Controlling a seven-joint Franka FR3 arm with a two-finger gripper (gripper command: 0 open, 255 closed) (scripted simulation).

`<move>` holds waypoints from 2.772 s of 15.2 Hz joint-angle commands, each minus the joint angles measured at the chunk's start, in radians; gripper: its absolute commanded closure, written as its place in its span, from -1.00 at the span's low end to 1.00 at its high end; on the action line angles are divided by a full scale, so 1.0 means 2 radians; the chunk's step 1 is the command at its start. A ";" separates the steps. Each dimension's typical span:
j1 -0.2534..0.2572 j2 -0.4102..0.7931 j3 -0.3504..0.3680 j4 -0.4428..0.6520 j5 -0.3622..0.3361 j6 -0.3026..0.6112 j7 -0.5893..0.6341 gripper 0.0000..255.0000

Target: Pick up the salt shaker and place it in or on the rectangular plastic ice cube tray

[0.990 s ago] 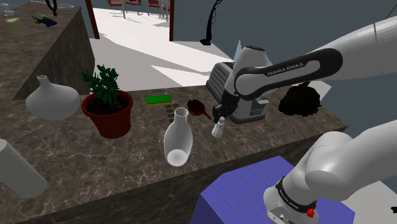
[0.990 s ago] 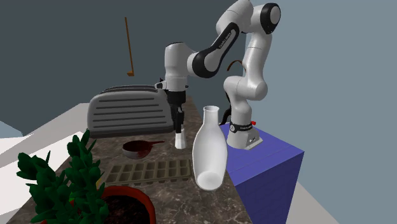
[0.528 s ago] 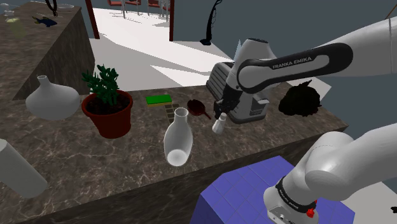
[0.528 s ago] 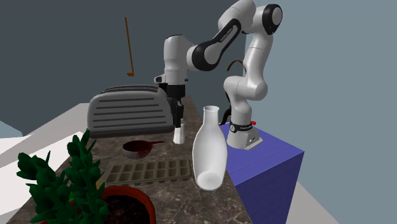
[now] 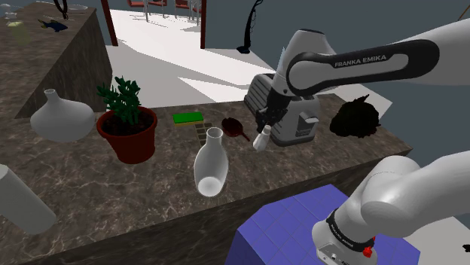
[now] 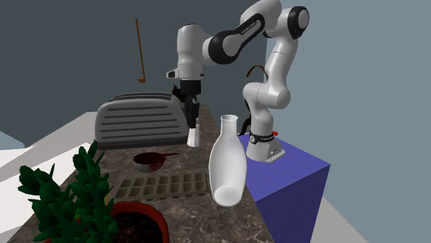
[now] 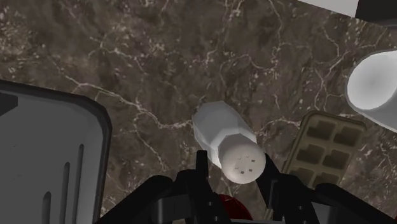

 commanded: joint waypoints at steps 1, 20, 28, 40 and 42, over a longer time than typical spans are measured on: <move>0.000 -0.007 0.001 0.010 -0.001 -0.017 0.003 1.00; 0.036 0.219 0.061 0.297 0.004 -0.069 0.099 1.00; 0.042 0.265 0.067 0.318 0.001 -0.042 0.110 1.00; 0.043 0.293 0.068 0.268 0.003 0.035 0.103 1.00; 0.043 0.299 0.068 0.261 0.004 0.049 0.102 1.00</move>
